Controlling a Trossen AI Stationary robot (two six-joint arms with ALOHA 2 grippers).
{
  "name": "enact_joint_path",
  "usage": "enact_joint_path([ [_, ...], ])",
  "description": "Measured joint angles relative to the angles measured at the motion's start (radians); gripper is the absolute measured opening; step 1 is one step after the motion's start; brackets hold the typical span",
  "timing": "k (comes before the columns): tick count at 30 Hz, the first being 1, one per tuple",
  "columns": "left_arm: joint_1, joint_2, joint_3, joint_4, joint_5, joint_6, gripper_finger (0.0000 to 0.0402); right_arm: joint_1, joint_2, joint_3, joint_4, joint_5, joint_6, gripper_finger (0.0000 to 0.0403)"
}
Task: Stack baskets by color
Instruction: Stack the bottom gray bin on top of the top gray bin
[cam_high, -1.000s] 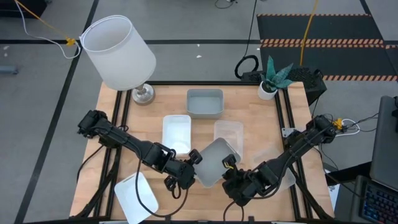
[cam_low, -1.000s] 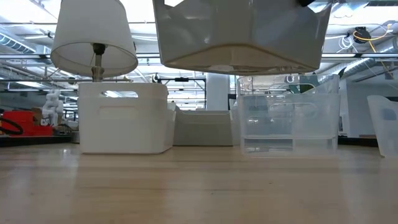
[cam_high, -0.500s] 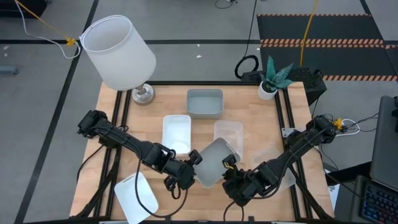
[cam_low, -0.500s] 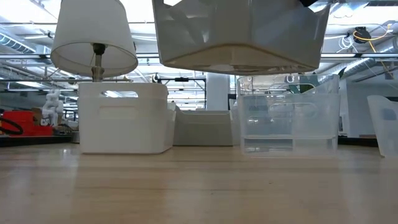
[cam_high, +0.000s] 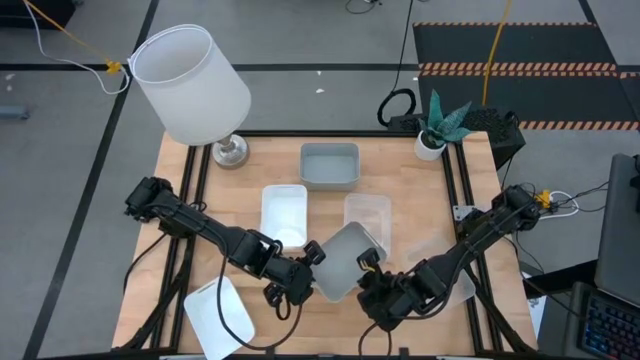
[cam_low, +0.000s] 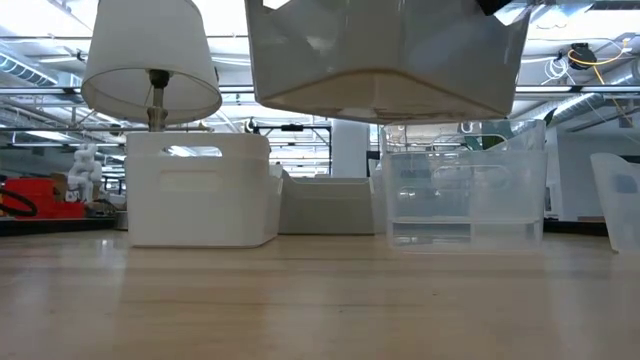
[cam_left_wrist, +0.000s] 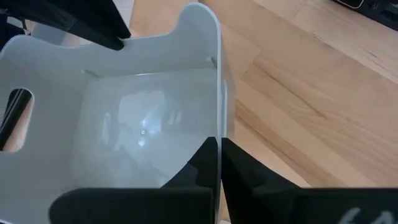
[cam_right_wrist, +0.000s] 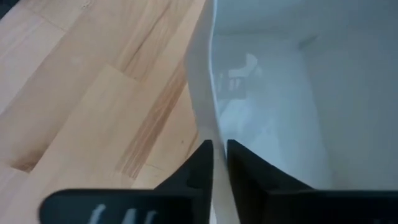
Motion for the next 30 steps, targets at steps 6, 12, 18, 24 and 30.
enact_joint_path([
  [6,-0.003,0.0,0.0,-0.002,0.0,-0.001,0.0008,-0.006,0.008,-0.001,-0.003,0.009,0.0,0.0079],
  [12,-0.004,0.0,0.0,-0.001,0.0,-0.001,0.0004,-0.009,0.008,-0.001,-0.004,0.006,-0.006,0.0047],
  [18,-0.004,0.0,0.0,0.001,-0.003,-0.018,0.0014,-0.01,0.008,-0.001,-0.009,-0.001,-0.027,0.0007],
  [24,-0.008,0.0,0.0,0.037,-0.092,-0.192,0.0022,-0.01,0.008,-0.001,-0.031,0.032,-0.03,0.0003],
  [30,-0.054,0.0,0.0,0.059,-0.306,-0.278,0.0116,-0.015,0.008,-0.001,-0.043,0.052,-0.019,0.0001],
])
